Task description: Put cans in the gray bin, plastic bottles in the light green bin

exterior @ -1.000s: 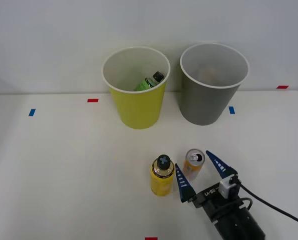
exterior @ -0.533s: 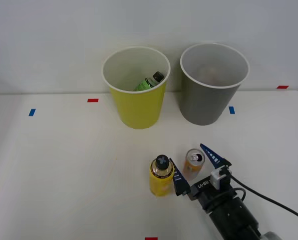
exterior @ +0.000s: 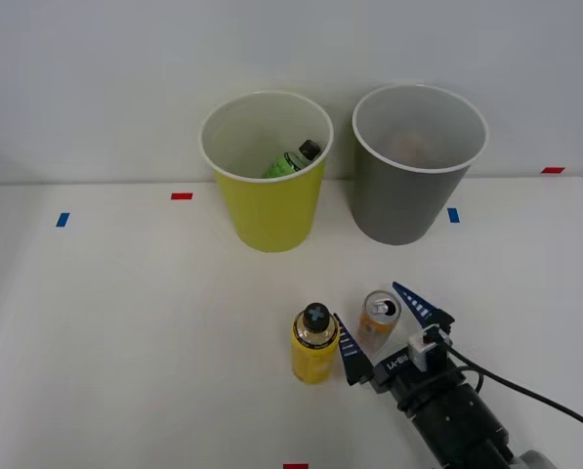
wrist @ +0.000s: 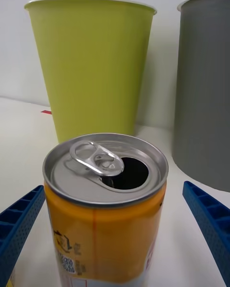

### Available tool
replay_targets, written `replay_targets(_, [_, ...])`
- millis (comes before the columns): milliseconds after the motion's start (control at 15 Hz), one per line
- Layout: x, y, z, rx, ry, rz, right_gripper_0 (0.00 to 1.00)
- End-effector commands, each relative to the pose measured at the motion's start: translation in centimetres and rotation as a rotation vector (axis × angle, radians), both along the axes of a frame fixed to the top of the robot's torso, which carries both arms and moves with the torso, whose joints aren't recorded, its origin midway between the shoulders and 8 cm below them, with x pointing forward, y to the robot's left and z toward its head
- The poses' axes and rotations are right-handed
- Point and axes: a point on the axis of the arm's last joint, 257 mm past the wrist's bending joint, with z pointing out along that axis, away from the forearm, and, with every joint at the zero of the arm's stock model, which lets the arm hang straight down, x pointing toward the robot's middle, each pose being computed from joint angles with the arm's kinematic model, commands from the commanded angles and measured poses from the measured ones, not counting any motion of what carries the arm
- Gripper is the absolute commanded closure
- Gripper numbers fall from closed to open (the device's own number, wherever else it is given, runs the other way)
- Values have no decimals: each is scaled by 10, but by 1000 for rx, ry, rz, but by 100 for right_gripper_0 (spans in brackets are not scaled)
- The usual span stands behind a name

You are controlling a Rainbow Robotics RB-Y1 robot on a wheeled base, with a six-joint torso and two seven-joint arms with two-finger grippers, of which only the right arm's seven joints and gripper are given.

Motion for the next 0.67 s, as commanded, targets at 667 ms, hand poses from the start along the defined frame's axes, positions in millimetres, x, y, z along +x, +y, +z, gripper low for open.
replay_targets(667, [-1,-1,-6,-2,18,-15,8])
